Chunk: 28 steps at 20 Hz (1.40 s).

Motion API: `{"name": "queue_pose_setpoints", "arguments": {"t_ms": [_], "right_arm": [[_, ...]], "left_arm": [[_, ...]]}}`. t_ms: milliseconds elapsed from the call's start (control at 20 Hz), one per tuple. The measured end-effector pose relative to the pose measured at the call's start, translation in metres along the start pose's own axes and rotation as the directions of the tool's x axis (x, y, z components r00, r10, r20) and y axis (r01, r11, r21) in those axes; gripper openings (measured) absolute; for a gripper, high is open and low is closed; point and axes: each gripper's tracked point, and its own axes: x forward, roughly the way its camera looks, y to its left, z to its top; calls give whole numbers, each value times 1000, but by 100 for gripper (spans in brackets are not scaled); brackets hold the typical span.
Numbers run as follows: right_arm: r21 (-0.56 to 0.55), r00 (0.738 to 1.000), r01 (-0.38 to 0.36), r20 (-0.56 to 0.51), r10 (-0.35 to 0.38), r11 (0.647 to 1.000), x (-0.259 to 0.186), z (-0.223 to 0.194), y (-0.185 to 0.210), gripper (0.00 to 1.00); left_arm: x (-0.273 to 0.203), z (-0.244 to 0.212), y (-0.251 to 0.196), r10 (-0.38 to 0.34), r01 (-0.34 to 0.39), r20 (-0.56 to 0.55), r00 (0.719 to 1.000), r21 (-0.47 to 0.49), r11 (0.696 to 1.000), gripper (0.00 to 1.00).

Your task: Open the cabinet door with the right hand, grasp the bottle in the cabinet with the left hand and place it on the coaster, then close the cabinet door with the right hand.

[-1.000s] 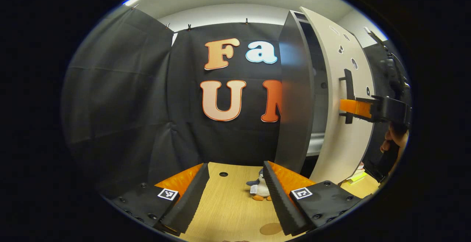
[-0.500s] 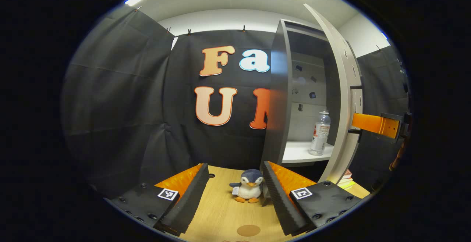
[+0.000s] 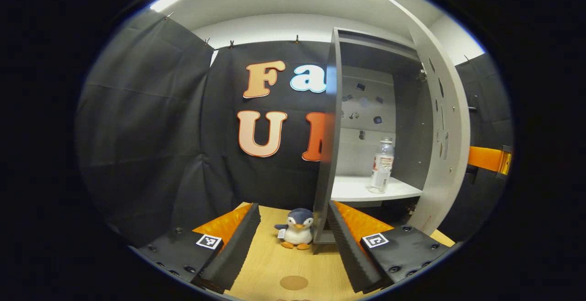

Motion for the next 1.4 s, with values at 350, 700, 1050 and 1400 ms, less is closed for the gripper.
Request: {"name": "queue_pose_setpoints", "arguments": {"t_ms": [350,700,1050,1400], "right_arm": [[-32,994,108,10,-108,994,-22,6,-49,16],[-77,962,272,35,-270,959,-58,17,-158,9],[-74,992,122,36,-120,990,-59,18,-192,6],[-164,982,187,37,-183,969,-75,21,-194,13]], "left_arm": [[-16,1,-55,-71,71,9,997,17,997,94],[-29,2,-100,-132,131,9,991,12,991,94],[-37,0,-125,-163,163,-7,987,-15,987,96],[-42,-4,-134,-187,186,-16,982,-32,982,95]]}}
